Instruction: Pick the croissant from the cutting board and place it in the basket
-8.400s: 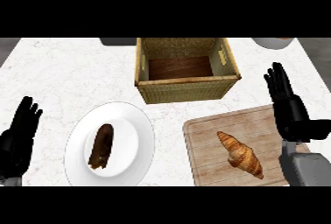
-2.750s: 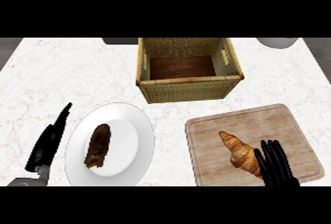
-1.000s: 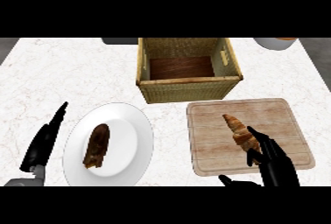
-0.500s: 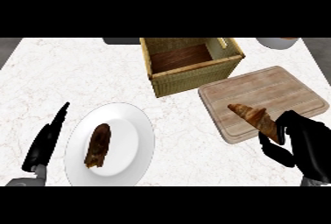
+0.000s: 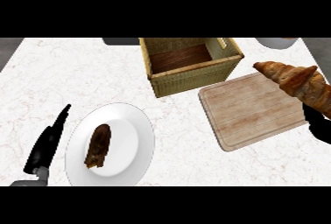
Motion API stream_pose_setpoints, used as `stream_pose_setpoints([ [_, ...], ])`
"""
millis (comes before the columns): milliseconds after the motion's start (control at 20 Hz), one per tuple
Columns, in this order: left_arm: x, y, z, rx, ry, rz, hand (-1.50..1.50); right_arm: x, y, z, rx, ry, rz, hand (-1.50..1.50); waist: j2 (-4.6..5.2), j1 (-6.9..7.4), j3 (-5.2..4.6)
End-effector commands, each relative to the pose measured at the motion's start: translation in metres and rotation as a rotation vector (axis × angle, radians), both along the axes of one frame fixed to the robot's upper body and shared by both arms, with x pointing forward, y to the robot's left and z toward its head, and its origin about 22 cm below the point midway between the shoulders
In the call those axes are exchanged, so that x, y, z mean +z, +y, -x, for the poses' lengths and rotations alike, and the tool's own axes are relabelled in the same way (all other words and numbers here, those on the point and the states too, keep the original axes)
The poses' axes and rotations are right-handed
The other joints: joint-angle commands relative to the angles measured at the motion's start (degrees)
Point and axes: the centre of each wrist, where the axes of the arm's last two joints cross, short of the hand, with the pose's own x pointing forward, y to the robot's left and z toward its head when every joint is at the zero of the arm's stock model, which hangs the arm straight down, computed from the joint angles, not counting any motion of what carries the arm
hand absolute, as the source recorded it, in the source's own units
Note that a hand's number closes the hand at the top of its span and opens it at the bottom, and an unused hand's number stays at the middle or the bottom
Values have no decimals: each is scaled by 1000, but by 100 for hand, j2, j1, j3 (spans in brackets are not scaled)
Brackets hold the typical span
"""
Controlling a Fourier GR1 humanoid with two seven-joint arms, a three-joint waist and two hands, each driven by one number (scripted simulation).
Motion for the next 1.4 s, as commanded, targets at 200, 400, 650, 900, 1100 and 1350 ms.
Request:
stream_pose_setpoints([
  [200,-9,3,7,6,30,5,0,97,20,5,138,-37,-126,150,-15,24,-3],
  [400,-10,10,5,3,40,7,0,123,33,-2,171,15,-187,150,-9,-10,1],
  [650,-18,-2,-2,-10,30,5,0,152,69,-27,202,33,-250,150,31,26,-1],
  [900,-2,3,-2,-6,10,-11,0,171,86,-49,212,86,-288,150,31,59,5],
  [1100,0,13,-13,6,12,-23,0,166,114,-61,241,129,-284,150,43,44,4],
  [1350,-12,15,-2,2,1,-9,0,171,133,-91,234,178,-273,150,57,87,2],
])
